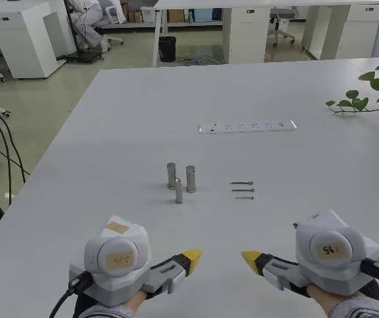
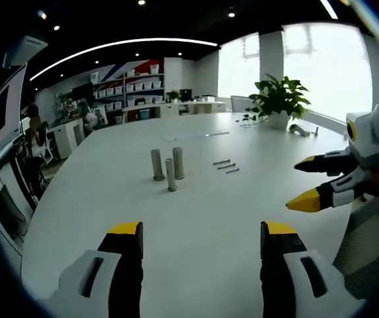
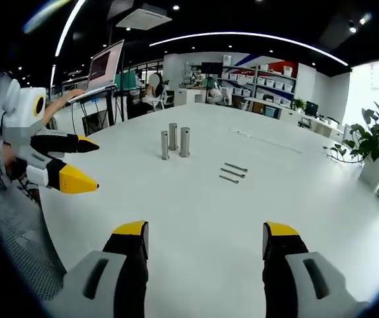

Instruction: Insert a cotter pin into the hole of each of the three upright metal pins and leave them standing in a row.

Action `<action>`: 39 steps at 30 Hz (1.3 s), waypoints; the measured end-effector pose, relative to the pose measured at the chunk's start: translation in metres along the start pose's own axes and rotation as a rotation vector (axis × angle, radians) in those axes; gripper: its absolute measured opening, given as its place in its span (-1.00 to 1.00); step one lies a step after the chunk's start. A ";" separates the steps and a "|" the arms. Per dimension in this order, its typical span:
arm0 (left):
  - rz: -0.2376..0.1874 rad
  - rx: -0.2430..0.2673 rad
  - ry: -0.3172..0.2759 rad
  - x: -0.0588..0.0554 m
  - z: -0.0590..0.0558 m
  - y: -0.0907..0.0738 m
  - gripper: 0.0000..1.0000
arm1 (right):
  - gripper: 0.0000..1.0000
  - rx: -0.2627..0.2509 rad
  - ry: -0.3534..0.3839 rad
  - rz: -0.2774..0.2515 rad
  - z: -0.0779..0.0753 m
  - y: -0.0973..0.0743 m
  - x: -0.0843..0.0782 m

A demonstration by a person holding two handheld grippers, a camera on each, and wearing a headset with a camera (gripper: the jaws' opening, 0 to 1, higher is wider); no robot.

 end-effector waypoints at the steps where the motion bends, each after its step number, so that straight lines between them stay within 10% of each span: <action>1: 0.000 -0.001 -0.003 0.000 0.000 0.000 0.45 | 0.38 0.000 0.001 0.000 0.000 0.000 0.000; 39: 0.010 0.014 0.000 -0.001 0.001 -0.001 0.47 | 0.43 -0.003 0.022 -0.012 -0.002 -0.001 0.003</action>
Point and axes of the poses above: the centre of the closed fingertips' face, and the gripper's own axes: y roughly forward along the fingers, z roughly to its left, x roughly out of its top, the point moved 5 cm from there along -y, roughly backward along the fingers, and after that the axes turned 6 degrees about -y, right-handed, at the moved point
